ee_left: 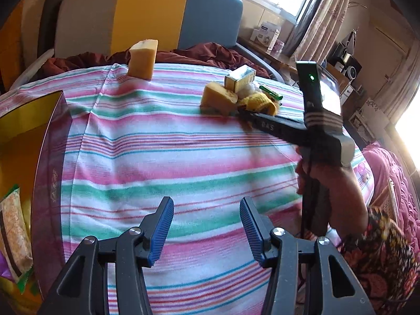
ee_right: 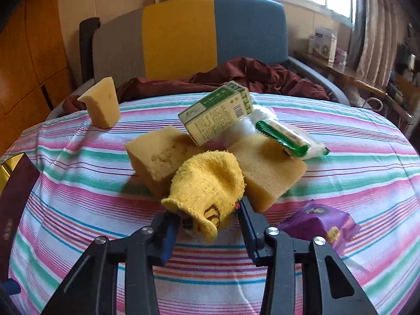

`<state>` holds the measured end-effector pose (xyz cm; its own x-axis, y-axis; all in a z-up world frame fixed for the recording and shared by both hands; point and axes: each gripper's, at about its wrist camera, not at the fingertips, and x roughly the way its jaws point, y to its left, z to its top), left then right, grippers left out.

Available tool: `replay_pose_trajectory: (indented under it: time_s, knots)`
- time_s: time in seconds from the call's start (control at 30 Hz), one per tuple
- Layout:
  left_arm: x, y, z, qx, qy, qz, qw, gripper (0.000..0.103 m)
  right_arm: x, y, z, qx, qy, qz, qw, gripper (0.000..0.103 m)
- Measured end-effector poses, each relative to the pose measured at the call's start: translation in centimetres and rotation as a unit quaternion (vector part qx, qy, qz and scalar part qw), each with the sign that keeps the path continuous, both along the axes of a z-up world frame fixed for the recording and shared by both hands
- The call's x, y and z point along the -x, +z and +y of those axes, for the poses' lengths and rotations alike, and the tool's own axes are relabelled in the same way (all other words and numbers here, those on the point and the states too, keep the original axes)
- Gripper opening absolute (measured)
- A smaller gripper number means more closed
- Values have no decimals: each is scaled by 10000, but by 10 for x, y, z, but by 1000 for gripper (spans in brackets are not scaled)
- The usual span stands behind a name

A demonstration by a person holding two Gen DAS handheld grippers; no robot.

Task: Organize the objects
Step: 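Move the right tool to the yellow knit sock and grasp it, then grasp the yellow sponge with the left tool while the right tool holds the sock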

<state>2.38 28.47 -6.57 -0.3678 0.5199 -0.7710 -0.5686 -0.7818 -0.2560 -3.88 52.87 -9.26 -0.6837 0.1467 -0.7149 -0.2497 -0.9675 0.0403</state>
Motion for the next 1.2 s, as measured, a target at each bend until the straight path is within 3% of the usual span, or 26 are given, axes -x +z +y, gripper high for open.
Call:
replay_pose_trajectory:
  time_s: [0.4, 0.57, 0.7, 0.9, 1.0, 1.2]
  knots:
    - [43, 3, 44, 145, 105, 274, 9995, 53, -29, 5, -4, -402, -580, 25, 9975, 34]
    - [66, 5, 73, 222, 30, 664, 9975, 59, -35, 3, 4, -216, -719, 27, 9972, 33]
    - [90, 1, 99, 174, -50, 705, 9973, 66, -37, 1, 8, -71, -773, 72, 9970, 33]
    - [113, -8, 136, 398, -379, 933, 9941, 67, -39, -2, 13, 76, -869, 116, 9961, 33]
    - [127, -14, 149, 367, -443, 827, 9949, 68, -39, -3, 15, 134, -893, 116, 9958, 33]
    - [138, -35, 169, 730, -539, 835, 9924, 68, -37, -5, 15, 160, -900, 91, 9958, 33]
